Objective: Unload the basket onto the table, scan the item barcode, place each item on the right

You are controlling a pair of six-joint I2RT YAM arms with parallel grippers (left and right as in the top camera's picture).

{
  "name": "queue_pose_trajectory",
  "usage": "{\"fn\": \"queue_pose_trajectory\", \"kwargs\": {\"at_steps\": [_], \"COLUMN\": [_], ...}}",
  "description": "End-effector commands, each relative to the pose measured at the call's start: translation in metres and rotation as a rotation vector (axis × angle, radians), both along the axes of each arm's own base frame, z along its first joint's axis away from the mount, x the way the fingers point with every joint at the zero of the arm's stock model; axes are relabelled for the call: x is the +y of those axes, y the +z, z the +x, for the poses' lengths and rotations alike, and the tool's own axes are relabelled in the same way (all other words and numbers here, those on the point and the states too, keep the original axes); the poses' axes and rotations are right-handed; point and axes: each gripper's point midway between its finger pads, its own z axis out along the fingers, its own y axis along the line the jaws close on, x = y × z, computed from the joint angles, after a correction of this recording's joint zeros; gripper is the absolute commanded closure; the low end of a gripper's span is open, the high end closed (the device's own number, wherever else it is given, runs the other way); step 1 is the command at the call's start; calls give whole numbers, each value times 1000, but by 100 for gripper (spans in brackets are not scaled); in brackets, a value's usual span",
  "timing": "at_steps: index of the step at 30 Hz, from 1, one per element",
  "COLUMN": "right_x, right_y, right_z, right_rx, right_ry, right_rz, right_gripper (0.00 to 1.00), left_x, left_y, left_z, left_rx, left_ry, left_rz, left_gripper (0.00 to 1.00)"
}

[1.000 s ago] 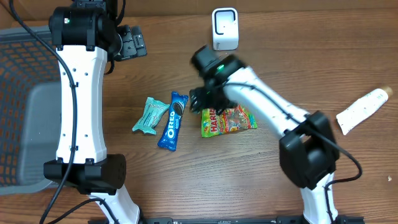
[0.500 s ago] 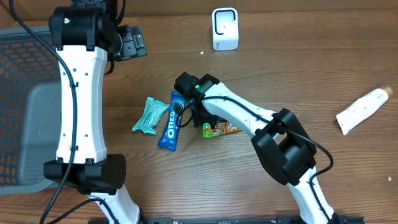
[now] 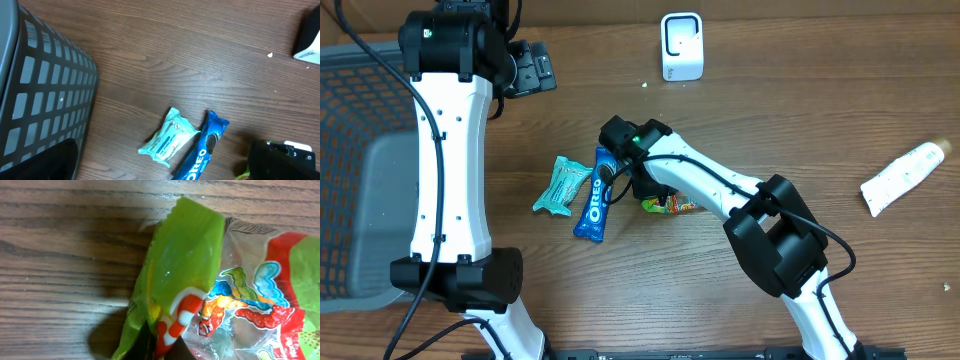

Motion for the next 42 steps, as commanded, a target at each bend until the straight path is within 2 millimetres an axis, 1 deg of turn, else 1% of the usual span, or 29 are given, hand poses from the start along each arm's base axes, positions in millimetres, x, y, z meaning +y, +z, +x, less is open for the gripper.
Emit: {"fn": "queue_pose_trajectory", "kwargs": {"at_steps": [1,4,6,7,8,9,11,12,14,15,17,19,22,23,24,25,27,28,30,33,34,35,36,37,38,40,42], "right_x": [15,37,62,71,78,80,76,71,61,57,50,43,37,35,32,31,24,20,9,-15,-24,-34,-46,-59,-72,-98,-119], "right_y": [4,40,79,98,122,142,169,179,190,192,191,181,169,161,151,145,122,114,101,83,78,73,67,60,53,42,38], "right_z": [-4,-6,-11,-12,-14,-13,-7,-2,7,11,19,26,30,31,32,31,32,35,42,53,56,59,61,64,65,67,68], "right_rx": [92,178,233,247,256,254,247,248,270,285,314,358,426,449,462,464,446,433,400,355,343,331,317,303,291,268,241], "right_ry": [33,137,268,312,360,378,373,359,327,312,290,221,157,125,90,76,21,-6,-57,-142,-169,-193,-215,-243,-272,-319,-335], "right_rz": [84,273,498,599,716,804,920,974,1074,1122,1236,1322,1467,1492,1490,1485,1418,1380,1310,1215,1185,1153,1116,1070,1019,915,827], "right_gripper": [96,96,96,96,96,96,96,96,96,96,96,96,96,96,96,96,96,96,96,96,93,87,83,77,69,63,59], "left_x": [4,4,4,4,4,4,4,4,4,4,4,4,4,4,4,4,4,4,4,4,4,4,4,4,4,4,4], "left_y": [0,0,0,0,0,0,0,0,0,0,0,0,0,0,0,0,0,0,0,0,0,0,0,0,0,0,0], "left_z": [0,0,0,0,0,0,0,0,0,0,0,0,0,0,0,0,0,0,0,0,0,0,0,0,0,0,0], "left_rx": [2,2,2,2,2,2,2,2,2,2,2,2,2,2,2,2,2,2,2,3,3,2,2,2,2,3,2], "left_ry": [-3,-3,-3,-3,-3,-3,-3,-3,-3,-3,-3,-3,-3,-3,-3,-3,-3,-3,-3,-3,-3,-3,-3,-3,-3,-3,-3], "left_rz": [18,18,18,18,18,18,18,18,18,18,18,18,18,18,18,18,18,18,18,18,18,18,18,18,18,18,18], "left_gripper": [0,0,0,1,0,0,0,0,0,0,0,0,0,0,0,1,0,0,0,0,0,0,0,0,0,1,0]}}
